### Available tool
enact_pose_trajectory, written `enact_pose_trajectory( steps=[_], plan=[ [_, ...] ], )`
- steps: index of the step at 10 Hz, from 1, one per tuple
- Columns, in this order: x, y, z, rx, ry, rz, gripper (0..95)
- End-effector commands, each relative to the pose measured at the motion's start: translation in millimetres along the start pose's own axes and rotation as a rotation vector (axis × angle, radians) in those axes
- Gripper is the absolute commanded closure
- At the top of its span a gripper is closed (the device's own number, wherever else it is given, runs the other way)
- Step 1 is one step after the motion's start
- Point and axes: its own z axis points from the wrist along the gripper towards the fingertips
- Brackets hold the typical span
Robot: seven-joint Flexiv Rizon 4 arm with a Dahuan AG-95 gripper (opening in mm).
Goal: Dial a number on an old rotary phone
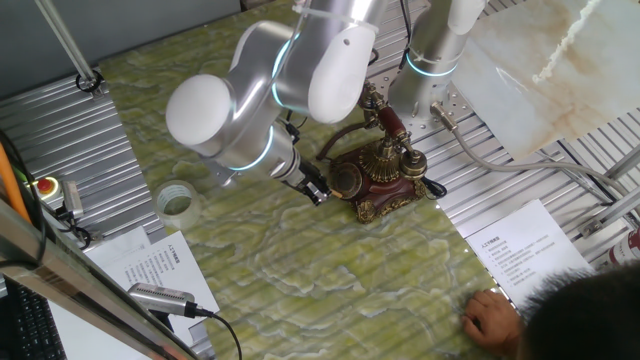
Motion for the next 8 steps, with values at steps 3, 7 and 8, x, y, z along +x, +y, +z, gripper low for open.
enact_pose_trajectory(
  steps=[3, 7, 8],
  plan=[
    [0.3, 2.5, -4.5, -0.004, 0.013, -0.004, 95.0],
    [1.3, 2.8, -6.9, -0.007, 0.011, -0.003, 95.0],
    [1.9, 3.0, -8.3, -0.005, 0.01, 0.005, 95.0]
  ],
)
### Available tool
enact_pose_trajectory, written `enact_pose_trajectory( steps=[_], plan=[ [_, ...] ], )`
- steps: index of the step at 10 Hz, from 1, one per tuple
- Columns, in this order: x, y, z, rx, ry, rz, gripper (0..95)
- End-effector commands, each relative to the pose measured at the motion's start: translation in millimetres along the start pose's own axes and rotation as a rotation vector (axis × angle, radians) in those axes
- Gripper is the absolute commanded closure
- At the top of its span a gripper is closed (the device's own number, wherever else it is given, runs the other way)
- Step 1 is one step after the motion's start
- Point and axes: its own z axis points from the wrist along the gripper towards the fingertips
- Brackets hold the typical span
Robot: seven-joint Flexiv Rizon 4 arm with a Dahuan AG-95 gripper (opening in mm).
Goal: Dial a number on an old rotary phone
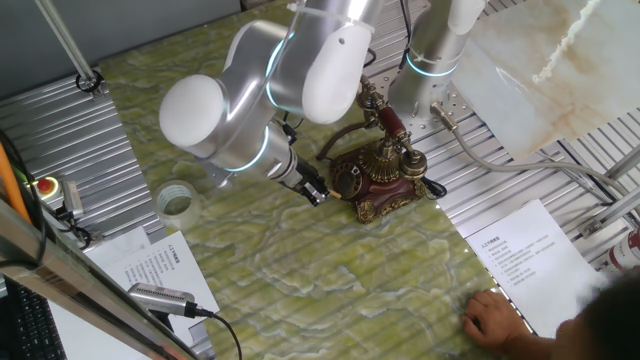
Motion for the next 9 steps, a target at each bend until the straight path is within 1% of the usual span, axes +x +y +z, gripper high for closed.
enact_pose_trajectory(
  steps=[1, 2, 3, 4, 5, 9],
  plan=[
    [2.2, 1.3, -4.0, 0.02, -0.012, 0.027, 95.0],
    [4.0, 1.9, -7.5, 0.033, -0.056, 0.04, 95.0],
    [6.7, 2.7, -12.5, 0.087, -0.142, 0.091, 95.0],
    [7.4, 3.4, -14.9, 0.129, -0.171, 0.111, 95.0],
    [7.5, 4.5, -17.8, 0.14, -0.187, 0.123, 95.0],
    [8.4, 6.4, -22.9, 0.143, -0.215, 0.138, 95.0]
  ],
)
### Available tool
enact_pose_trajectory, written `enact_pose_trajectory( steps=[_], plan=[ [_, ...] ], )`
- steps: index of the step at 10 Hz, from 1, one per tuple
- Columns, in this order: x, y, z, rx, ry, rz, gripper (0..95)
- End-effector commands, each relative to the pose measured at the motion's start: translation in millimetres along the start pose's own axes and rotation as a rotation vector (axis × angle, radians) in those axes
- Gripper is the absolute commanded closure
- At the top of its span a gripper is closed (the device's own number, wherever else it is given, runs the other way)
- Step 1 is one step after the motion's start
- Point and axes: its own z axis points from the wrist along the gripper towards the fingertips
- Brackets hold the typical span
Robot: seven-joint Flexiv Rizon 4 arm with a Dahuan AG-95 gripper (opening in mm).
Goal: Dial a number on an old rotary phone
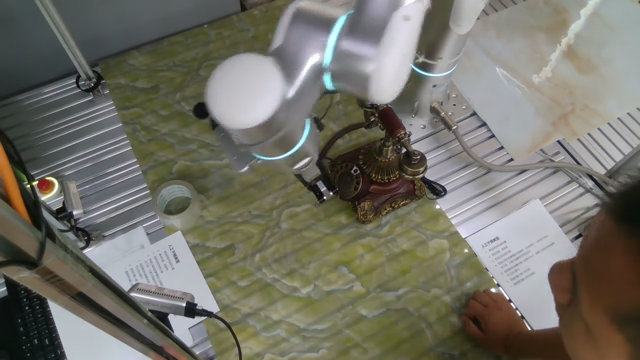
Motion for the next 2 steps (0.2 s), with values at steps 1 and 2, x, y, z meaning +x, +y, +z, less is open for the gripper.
enact_pose_trajectory(
  steps=[1, 2],
  plan=[
    [0.6, 0.6, -3.8, 0.009, -0.037, 0.012, 95.0],
    [0.9, 0.6, -4.7, 0.009, -0.039, 0.011, 95.0]
  ],
)
